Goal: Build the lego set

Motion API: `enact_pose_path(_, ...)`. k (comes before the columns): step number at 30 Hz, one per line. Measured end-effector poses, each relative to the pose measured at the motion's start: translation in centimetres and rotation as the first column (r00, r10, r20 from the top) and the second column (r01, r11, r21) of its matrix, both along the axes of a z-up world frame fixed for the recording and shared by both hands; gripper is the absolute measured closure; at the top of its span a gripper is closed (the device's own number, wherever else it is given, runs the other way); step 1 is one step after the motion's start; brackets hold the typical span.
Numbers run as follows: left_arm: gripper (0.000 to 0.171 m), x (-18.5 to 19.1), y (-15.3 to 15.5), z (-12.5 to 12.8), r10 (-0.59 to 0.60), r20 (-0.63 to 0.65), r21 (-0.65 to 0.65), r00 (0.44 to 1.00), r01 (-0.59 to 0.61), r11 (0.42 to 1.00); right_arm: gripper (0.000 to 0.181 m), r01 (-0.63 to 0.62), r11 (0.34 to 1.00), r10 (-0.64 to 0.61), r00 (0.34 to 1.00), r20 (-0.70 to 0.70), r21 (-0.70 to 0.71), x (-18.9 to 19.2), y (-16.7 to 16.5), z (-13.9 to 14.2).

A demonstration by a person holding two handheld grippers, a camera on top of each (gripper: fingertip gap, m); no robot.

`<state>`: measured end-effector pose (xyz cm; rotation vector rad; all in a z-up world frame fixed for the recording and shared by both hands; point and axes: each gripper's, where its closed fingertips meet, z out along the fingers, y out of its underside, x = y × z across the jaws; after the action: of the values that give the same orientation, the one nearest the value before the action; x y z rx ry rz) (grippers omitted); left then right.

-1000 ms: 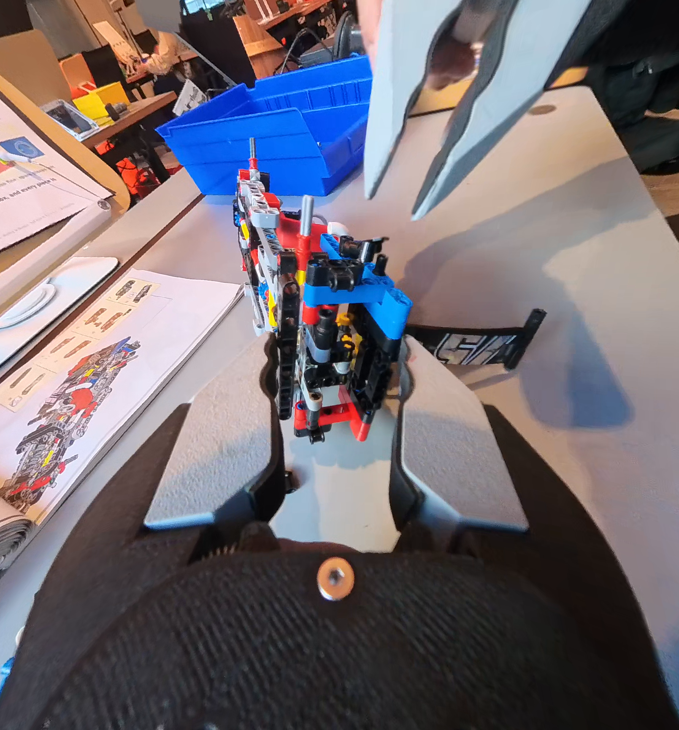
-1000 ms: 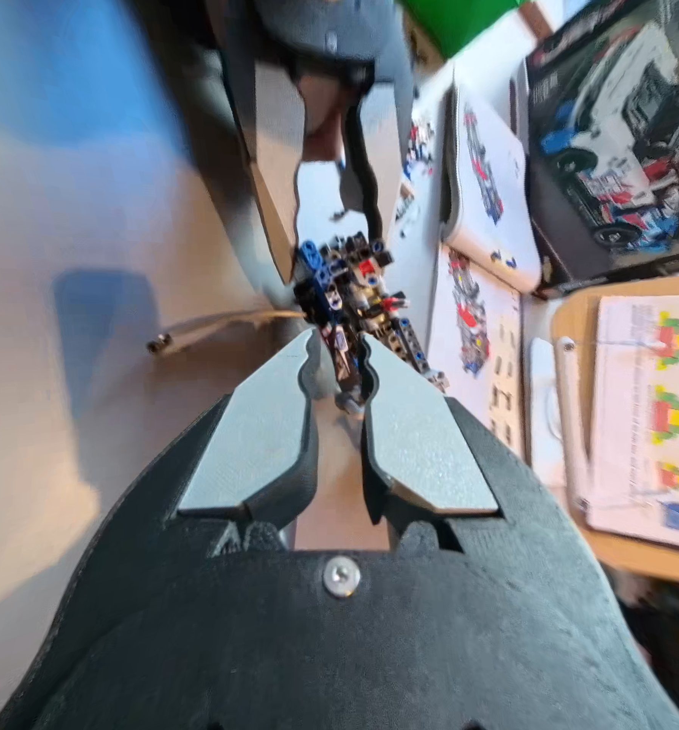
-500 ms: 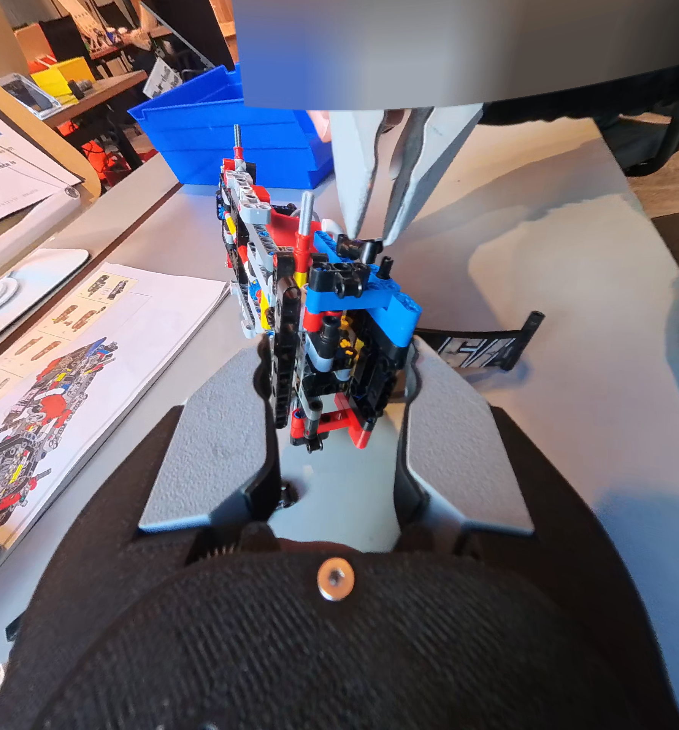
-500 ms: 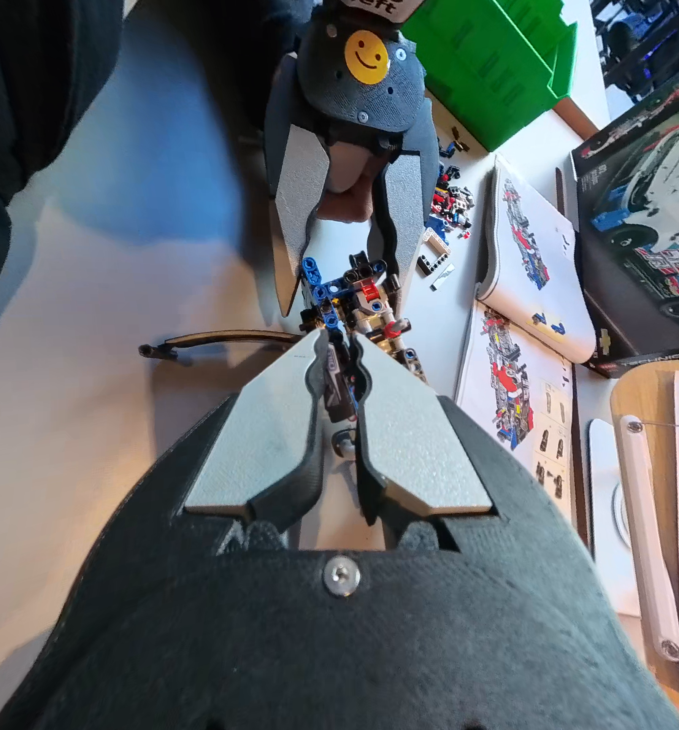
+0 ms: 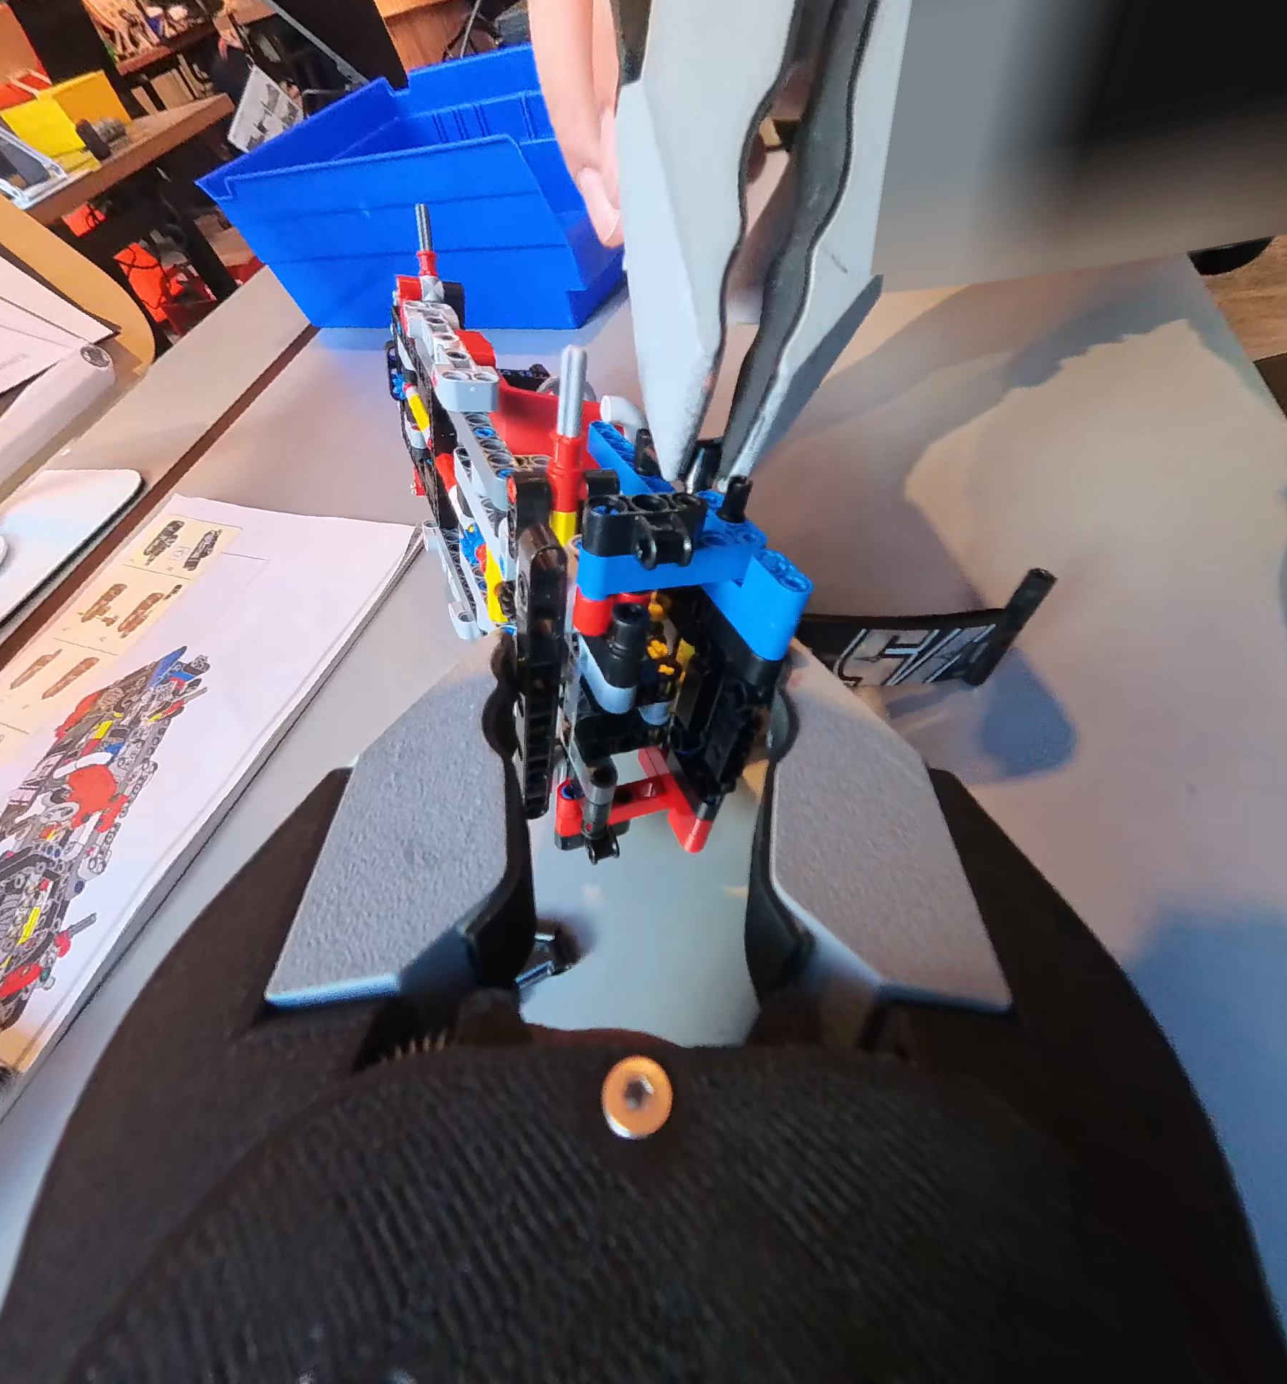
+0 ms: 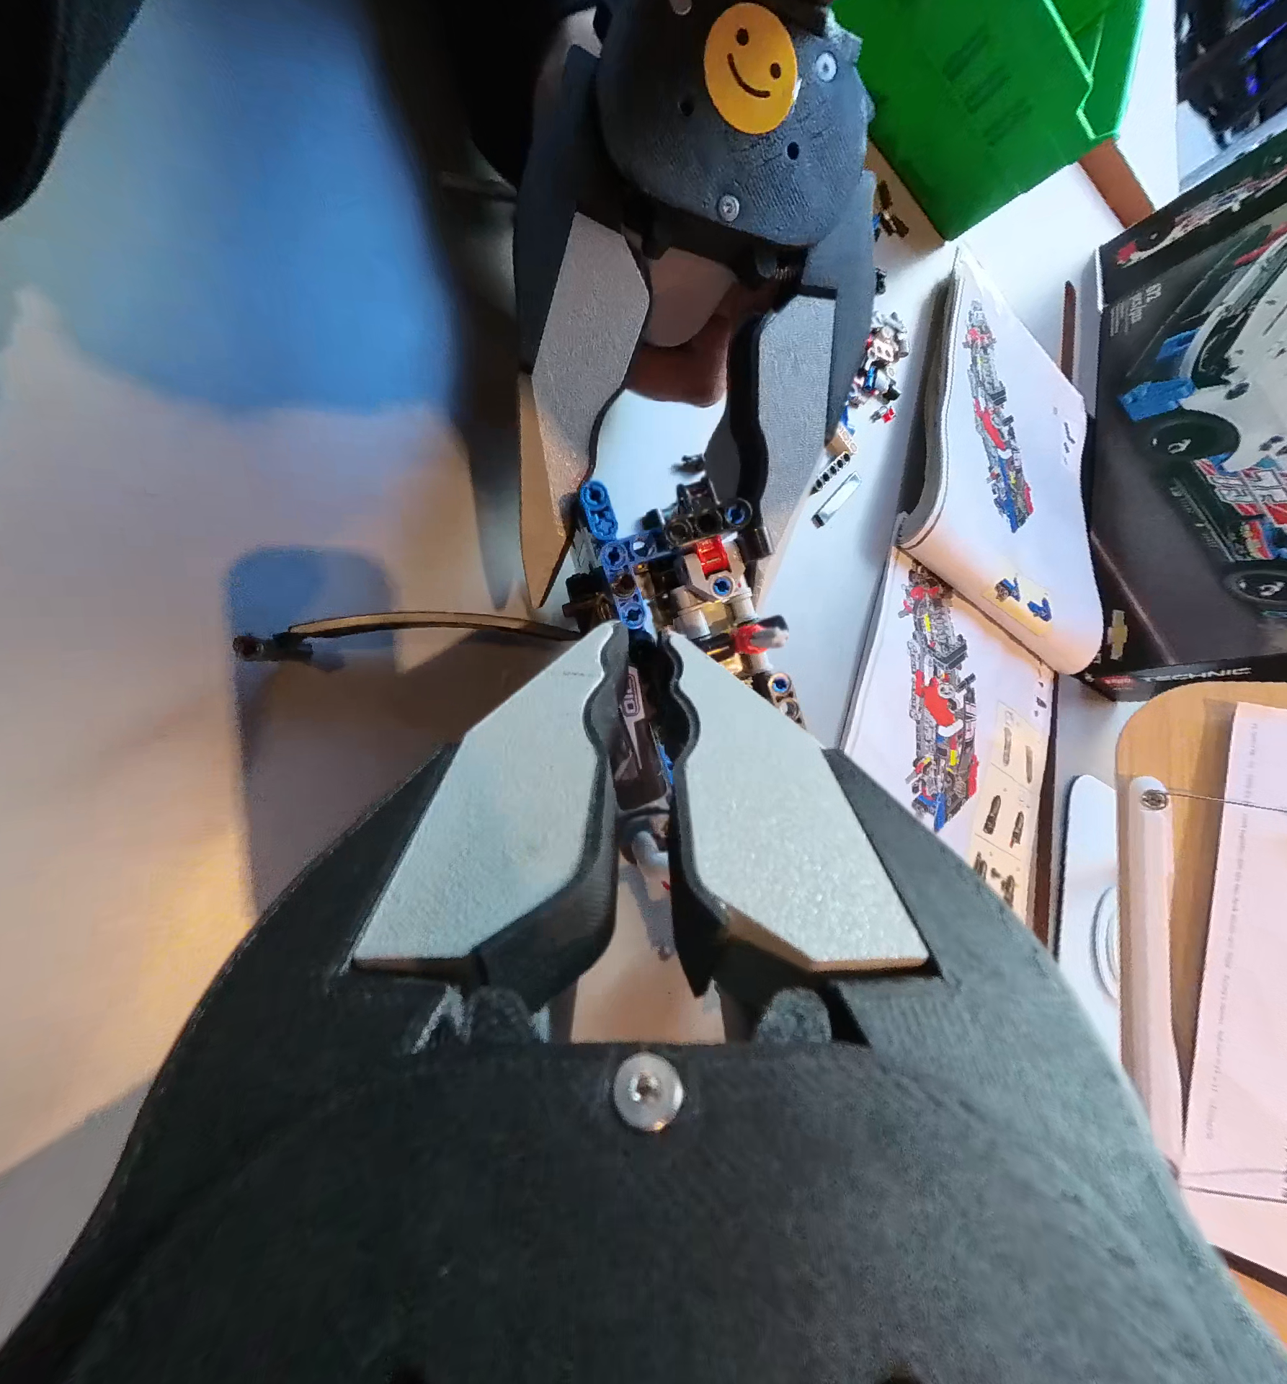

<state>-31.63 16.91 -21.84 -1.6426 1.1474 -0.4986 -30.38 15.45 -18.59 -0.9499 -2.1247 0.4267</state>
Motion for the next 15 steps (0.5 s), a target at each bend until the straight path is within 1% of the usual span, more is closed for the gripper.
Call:
enact_pose_path(2,0.108,0.00,0.06,-0.02,-0.005,-0.009,0.003,1.000,0.005,1.000,0.178,0.008,0.999,-0.010,0.999,0.038,0.039,0.01,0.17,-0.03)
enact_pose_path(5,0.108,-0.01,0.20,-0.05,-0.001,-0.009,0.002,1.000,0.001,1.000,0.178,0.026,0.990,-0.039,0.995,0.090,0.139,0.09,0.41,-0.15)
enact_pose_path(10,0.108,0.19,0.17,-0.08,0.006,-0.006,0.010,1.000,-0.006,1.000,0.178,0.030,0.973,-0.071,0.982,0.174,0.229,0.45,0.43,-0.32)
enact_pose_path(15,0.108,0.42,0.29,-0.08,0.007,0.000,0.020,1.000,-0.007,1.000,0.178,-0.007,0.968,-0.067,0.955,0.288,0.249,0.76,0.54,-0.48)
